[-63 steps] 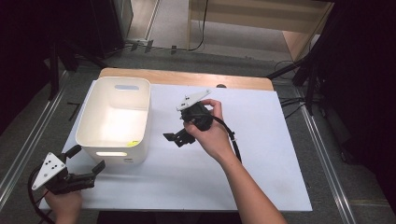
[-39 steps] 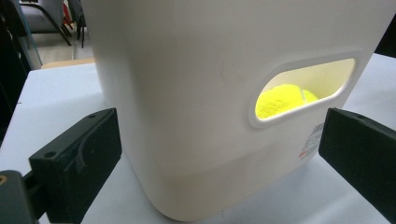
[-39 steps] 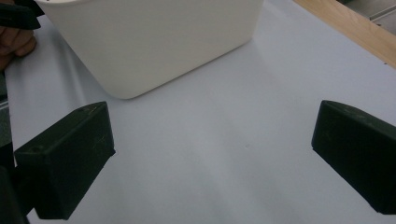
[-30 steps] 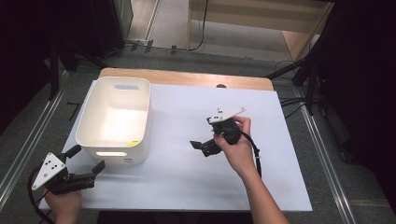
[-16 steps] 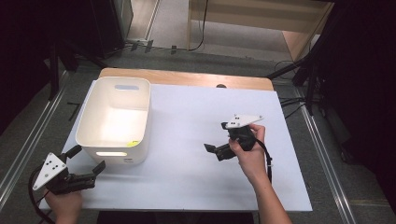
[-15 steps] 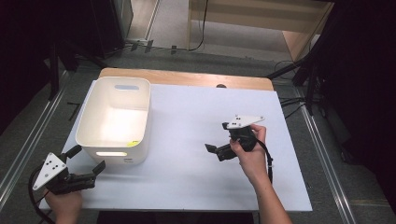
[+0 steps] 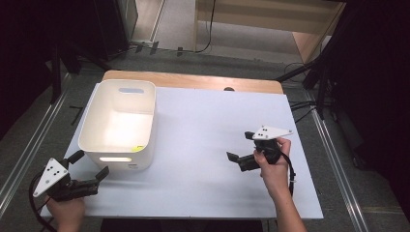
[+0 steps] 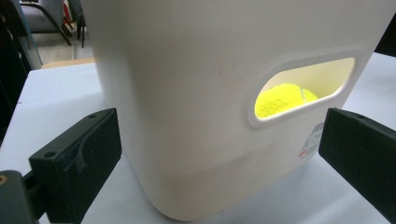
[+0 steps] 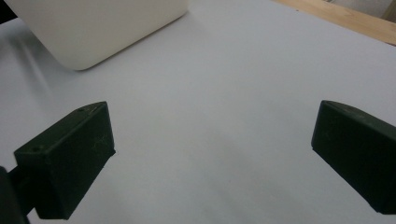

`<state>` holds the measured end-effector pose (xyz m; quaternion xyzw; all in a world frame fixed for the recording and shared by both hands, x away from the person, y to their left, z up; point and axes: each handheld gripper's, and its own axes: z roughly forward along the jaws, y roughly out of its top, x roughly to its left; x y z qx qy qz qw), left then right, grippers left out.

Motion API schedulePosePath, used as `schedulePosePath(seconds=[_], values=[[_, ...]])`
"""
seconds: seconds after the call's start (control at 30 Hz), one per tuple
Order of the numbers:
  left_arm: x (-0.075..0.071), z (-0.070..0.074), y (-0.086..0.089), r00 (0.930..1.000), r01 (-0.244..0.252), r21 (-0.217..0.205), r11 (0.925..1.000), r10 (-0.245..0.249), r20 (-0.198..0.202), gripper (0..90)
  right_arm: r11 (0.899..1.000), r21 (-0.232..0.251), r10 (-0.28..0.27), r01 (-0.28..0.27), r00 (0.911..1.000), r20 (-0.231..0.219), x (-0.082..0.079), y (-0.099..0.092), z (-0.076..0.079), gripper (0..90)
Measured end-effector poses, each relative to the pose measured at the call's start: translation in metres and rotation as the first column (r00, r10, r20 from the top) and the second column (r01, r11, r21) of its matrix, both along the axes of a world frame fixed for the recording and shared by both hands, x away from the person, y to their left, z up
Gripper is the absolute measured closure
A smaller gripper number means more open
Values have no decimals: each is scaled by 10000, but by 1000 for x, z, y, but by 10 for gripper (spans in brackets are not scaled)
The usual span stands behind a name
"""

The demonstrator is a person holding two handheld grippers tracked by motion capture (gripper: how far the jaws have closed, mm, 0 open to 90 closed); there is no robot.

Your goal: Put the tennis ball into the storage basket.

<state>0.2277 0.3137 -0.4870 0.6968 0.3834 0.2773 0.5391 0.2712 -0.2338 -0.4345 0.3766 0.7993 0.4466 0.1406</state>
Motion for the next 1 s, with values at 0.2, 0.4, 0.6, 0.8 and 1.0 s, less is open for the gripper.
schedulePosePath(seconds=[0.2, 0.4, 0.6, 0.8, 1.0], values=[[0, 0, -1, 10000, 8, 121, 9999, -9, 40, 0, 9994, 155, -325, 324, 9995, 58, -9, -17, -6, 0], [0, -1, -2, 10000, 19, 138, 9999, -20, 75, 0, 9971, 323, -696, 694, 9976, 60, -17, -34, -11, 0], [0, -1, -2, 10000, 6, 140, 9999, -7, 54, 0, 9939, 495, -997, 984, 9947, 238, -24, -49, -12, 0], [0, -1, -2, 10000, 10, 148, 9999, -11, 65, 0, 9902, 688, -1240, 1212, 9916, 367, -32, -64, -16, 0], [0, -1, -2, 10000, 16, 176, 9998, -17, 66, 0, 9843, 878, -1579, 1534, 9863, 471, -41, -79, -21, 0]])
